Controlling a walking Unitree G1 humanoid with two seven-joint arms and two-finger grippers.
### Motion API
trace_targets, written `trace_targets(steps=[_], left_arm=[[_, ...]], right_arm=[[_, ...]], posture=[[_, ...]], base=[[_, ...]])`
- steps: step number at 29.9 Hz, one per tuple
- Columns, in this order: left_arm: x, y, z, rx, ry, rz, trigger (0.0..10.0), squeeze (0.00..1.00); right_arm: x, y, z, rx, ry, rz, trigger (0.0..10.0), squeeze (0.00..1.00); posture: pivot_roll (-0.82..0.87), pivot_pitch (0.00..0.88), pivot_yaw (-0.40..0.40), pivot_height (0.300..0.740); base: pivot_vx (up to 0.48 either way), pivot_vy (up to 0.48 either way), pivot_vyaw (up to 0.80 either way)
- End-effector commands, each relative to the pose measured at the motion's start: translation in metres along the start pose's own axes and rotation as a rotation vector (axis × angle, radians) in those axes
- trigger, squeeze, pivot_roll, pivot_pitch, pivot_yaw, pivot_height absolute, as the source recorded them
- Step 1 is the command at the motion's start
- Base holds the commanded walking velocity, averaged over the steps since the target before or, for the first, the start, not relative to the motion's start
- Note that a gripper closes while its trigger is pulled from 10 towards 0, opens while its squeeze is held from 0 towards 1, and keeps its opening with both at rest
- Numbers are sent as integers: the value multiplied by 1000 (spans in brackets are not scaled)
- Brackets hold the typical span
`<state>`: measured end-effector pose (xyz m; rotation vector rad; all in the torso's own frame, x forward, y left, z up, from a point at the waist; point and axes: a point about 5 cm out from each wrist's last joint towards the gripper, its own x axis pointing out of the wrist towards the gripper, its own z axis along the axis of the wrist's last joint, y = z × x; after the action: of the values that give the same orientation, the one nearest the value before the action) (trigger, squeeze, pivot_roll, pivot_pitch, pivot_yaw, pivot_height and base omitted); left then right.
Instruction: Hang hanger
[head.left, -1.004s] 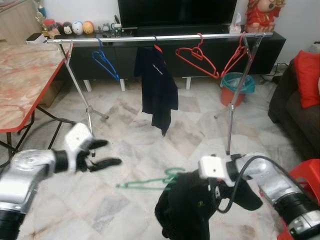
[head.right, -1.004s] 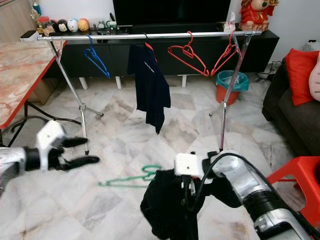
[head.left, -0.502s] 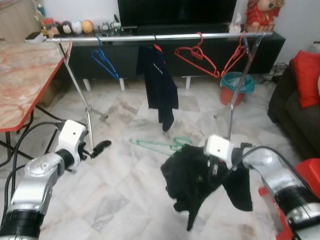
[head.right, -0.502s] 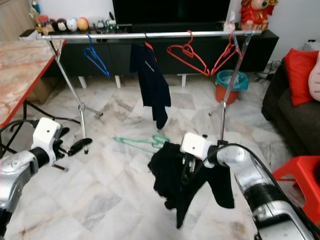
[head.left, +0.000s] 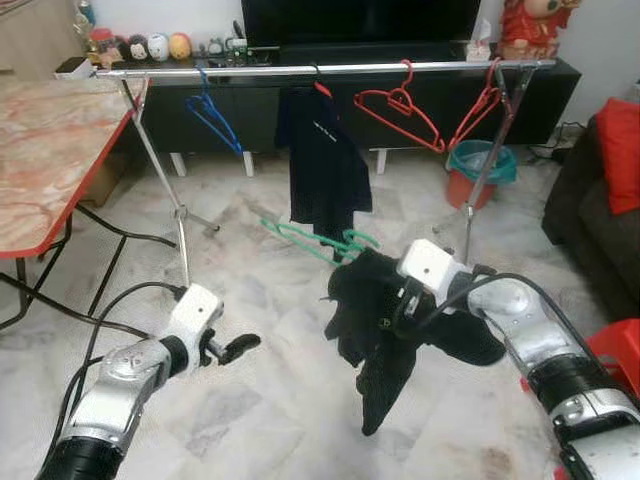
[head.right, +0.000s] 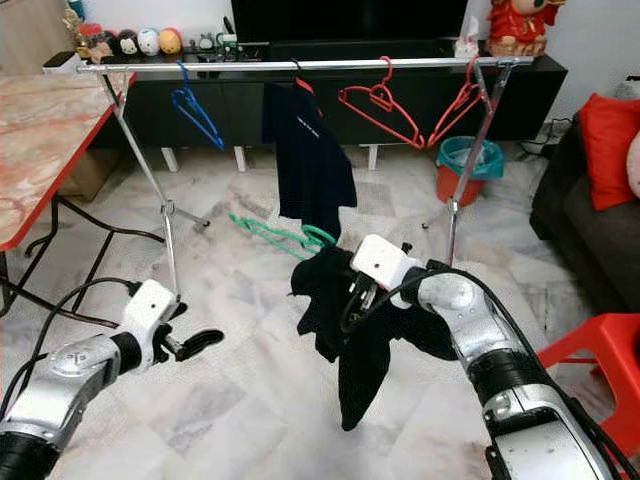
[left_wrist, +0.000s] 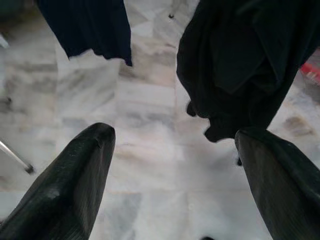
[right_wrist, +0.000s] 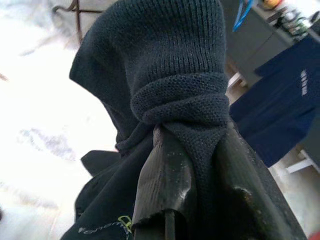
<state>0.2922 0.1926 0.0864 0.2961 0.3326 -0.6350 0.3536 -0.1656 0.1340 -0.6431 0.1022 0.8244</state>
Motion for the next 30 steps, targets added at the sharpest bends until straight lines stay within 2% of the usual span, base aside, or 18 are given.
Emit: trace_targets(steps=[1,5,12,17,22,25,30], left_arm=[[6,-8,-4,44,17,-36,10000,0],[18,-11,1,78,-18,0,10000,0],[30,-12,10,117,-79,48,10000,0],[41,-22,12,122,-112,17,10000,0],[42,-21,9,148,-101,27,10000,0],[45,-21,7,200,-95,35,10000,0],[47,-19,8,263,-103,79,10000,0]], right_arm=[[6,-11,22,-19,-69,-46,0,0],[18,-6,36,-24,-94,-35,0,0],[25,-3,44,-4,-99,-47,0,0],[26,-1,49,-13,-110,-41,0,0],[26,-5,54,-7,-112,-58,0,0],[29,-4,68,-22,-151,-32,0,0],[32,-1,78,-33,-176,-8,0,0]], posture=[[-26,0,42,740],[-28,0,42,740],[-31,3,46,740],[-37,11,50,740],[-41,18,52,740],[-42,15,57,740],[-44,17,58,740]], base=[[0,0,0],[0,0,0],[0,0,0],[0,0,0],[0,0,0],[0,0,0],[0,0,0]])
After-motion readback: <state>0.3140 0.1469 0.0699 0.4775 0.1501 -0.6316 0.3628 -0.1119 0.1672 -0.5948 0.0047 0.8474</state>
